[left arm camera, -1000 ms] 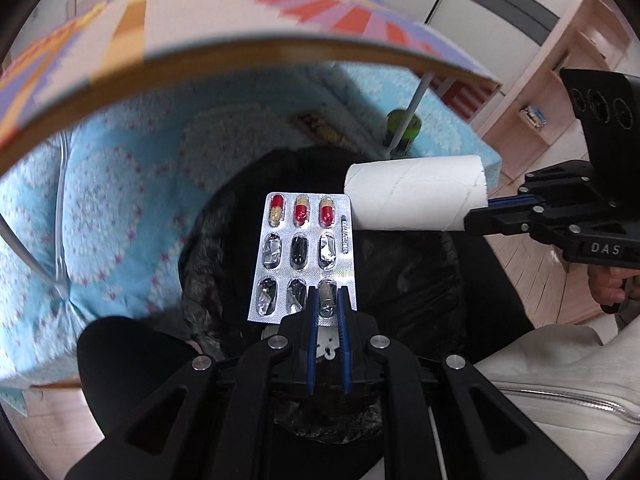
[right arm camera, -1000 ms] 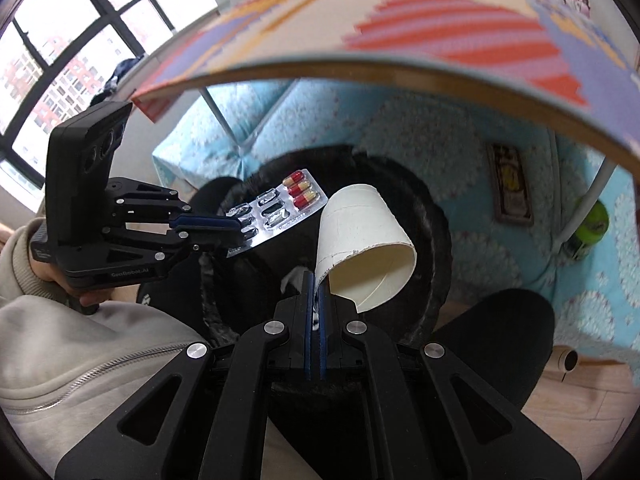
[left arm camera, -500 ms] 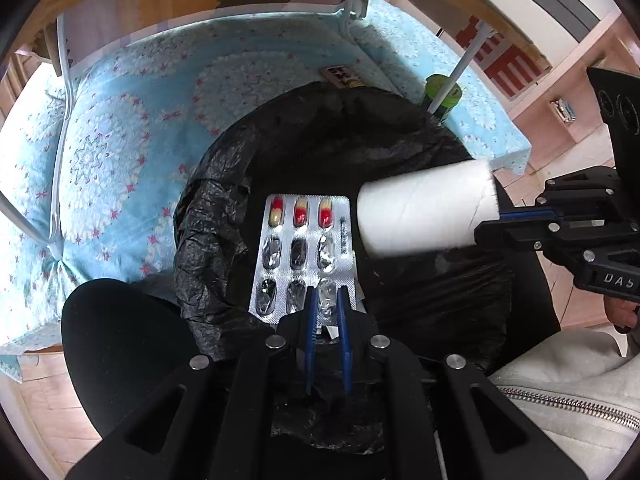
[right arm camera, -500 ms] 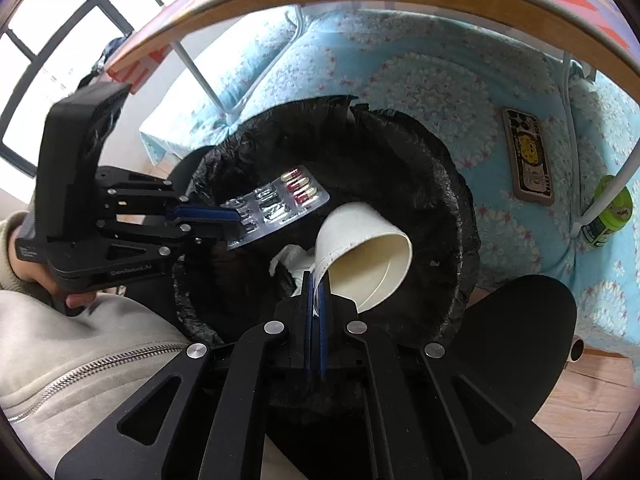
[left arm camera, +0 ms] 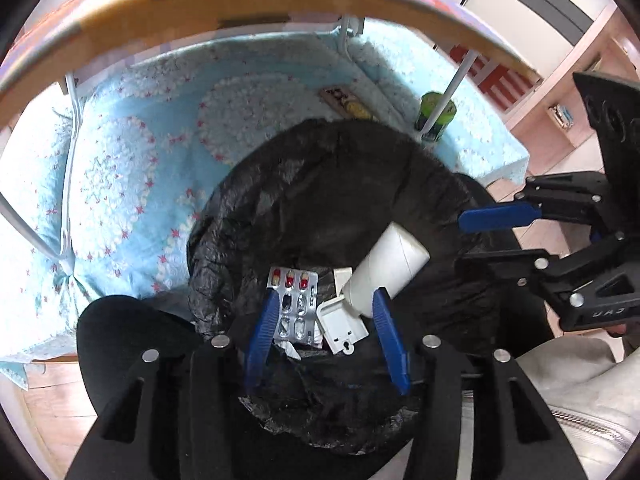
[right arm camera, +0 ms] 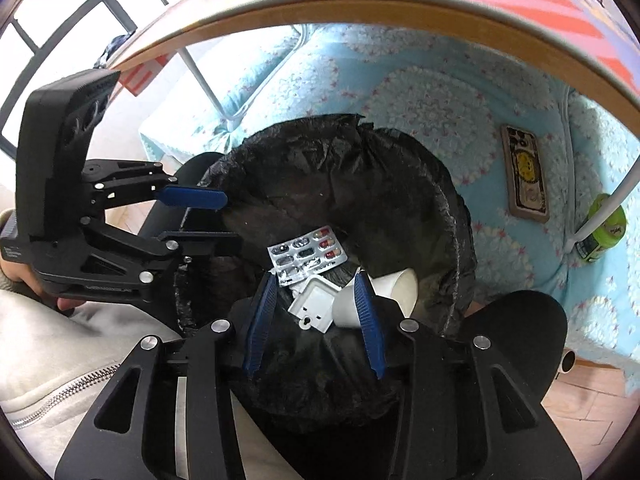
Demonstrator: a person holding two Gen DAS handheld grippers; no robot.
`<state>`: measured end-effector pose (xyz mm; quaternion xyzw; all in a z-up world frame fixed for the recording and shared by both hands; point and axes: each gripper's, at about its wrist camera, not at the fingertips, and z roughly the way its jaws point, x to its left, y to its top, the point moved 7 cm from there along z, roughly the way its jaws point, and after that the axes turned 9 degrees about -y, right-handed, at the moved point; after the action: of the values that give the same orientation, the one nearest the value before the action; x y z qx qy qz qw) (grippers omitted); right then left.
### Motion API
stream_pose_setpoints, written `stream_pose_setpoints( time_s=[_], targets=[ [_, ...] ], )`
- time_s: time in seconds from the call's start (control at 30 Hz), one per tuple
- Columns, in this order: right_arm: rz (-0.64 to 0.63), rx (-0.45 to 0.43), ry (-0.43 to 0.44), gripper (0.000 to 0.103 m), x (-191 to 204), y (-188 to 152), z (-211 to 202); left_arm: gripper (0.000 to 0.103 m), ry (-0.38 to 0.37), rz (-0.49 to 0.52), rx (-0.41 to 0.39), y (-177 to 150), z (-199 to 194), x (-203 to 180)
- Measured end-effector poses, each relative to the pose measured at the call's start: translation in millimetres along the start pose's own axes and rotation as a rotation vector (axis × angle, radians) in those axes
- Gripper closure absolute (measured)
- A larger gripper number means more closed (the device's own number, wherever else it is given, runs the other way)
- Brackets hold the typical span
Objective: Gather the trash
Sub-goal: 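Carry blister pack and paper roll to the black bin and open both grippers, then raise both tools from the bin back over the board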
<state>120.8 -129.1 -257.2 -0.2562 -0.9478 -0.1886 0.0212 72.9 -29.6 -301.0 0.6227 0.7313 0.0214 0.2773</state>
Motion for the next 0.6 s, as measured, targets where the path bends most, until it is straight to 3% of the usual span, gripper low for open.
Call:
stream_pose_setpoints(
  time_s=[0.6],
  targets=[
    [-0.032, -0.135, -0.038, 0.063, 6.1, 14.8, -53.0, 0.056, -0.002, 0.080, -0.163, 21.8, -67.5, -27.3]
  ],
)
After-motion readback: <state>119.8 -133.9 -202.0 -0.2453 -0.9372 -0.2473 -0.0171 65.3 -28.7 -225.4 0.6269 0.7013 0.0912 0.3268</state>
